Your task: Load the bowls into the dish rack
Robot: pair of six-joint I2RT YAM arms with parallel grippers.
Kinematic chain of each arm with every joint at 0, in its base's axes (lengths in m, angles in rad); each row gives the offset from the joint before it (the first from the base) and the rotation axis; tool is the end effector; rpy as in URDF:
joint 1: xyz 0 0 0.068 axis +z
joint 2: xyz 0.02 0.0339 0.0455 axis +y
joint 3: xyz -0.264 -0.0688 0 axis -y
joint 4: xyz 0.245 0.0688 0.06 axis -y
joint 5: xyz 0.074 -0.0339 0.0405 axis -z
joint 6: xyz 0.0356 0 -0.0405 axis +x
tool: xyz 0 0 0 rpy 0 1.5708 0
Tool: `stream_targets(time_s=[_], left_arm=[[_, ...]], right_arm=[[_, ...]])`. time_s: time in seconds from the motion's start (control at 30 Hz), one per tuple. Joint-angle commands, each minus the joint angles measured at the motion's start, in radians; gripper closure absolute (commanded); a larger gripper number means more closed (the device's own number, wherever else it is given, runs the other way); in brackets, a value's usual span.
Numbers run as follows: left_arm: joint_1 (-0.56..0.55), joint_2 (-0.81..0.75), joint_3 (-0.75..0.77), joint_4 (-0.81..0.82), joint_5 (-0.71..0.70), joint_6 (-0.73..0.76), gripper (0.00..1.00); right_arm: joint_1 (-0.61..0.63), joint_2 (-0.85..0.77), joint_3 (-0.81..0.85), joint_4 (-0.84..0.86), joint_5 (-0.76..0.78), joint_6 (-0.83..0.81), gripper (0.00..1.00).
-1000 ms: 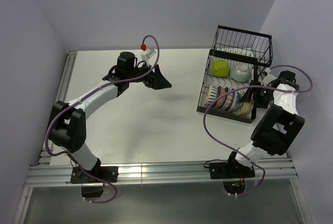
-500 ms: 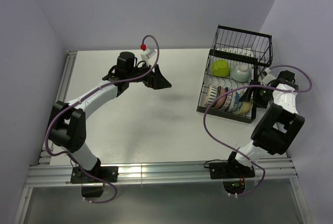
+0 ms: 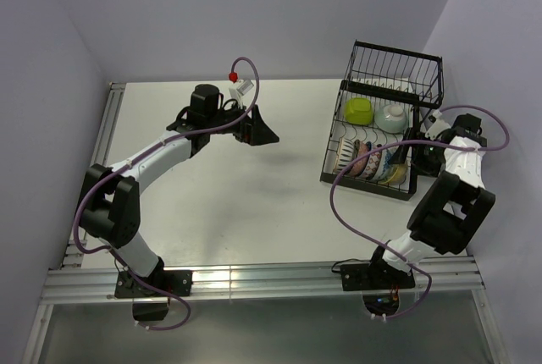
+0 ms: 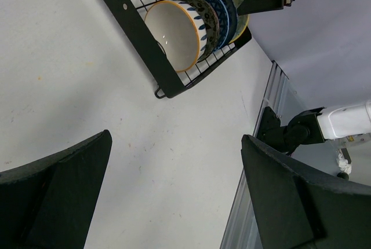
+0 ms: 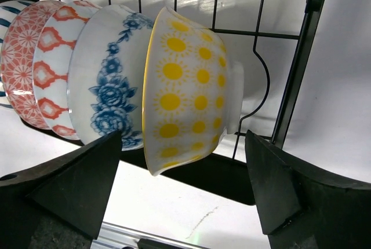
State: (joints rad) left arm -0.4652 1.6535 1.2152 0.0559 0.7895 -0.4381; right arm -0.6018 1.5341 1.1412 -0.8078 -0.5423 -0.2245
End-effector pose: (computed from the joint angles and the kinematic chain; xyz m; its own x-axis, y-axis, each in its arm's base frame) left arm 0.3292 -0.1935 0.2900 -0.6858 0.0100 -0.7278 0.6777 0.3733 -0.6335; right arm 0.2556 -0.1532 0.2415 -0.8229 0.3338 -0.4597 0.1516 0.9089 0.3886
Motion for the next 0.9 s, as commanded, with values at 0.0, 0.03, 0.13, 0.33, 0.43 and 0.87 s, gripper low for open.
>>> stream_targets(time_s=[0.0, 0.03, 0.13, 0.33, 0.43, 0.87], left_arm=[[0.003, -0.031, 0.000, 0.028, 0.010, 0.019, 0.01], [0.003, -0.037, 0.000, 0.024, 0.008, 0.024, 0.01], [0.003, -0.043, 0.006, -0.001, -0.009, 0.036, 0.01], [0.013, -0.064, 0.014, -0.045, -0.038, 0.050, 0.00], [0.023, -0.077, 0.021, -0.082, -0.053, 0.050, 0.01], [0.138, -0.055, 0.222, -0.524, -0.216, 0.188, 0.00]], right_arm=[[0.005, -0.049, 0.048, -0.022, -0.004, -0.004, 0.06], [0.005, -0.051, 0.054, -0.027, -0.005, -0.004, 0.06], [-0.001, -0.071, 0.087, -0.054, -0.011, -0.021, 0.05], [-0.021, -0.112, 0.158, -0.140, -0.073, -0.058, 0.02], [-0.016, -0.146, 0.187, -0.180, -0.110, -0.065, 0.00], [0.338, -0.353, 0.157, -0.113, 0.029, 0.077, 0.00]])
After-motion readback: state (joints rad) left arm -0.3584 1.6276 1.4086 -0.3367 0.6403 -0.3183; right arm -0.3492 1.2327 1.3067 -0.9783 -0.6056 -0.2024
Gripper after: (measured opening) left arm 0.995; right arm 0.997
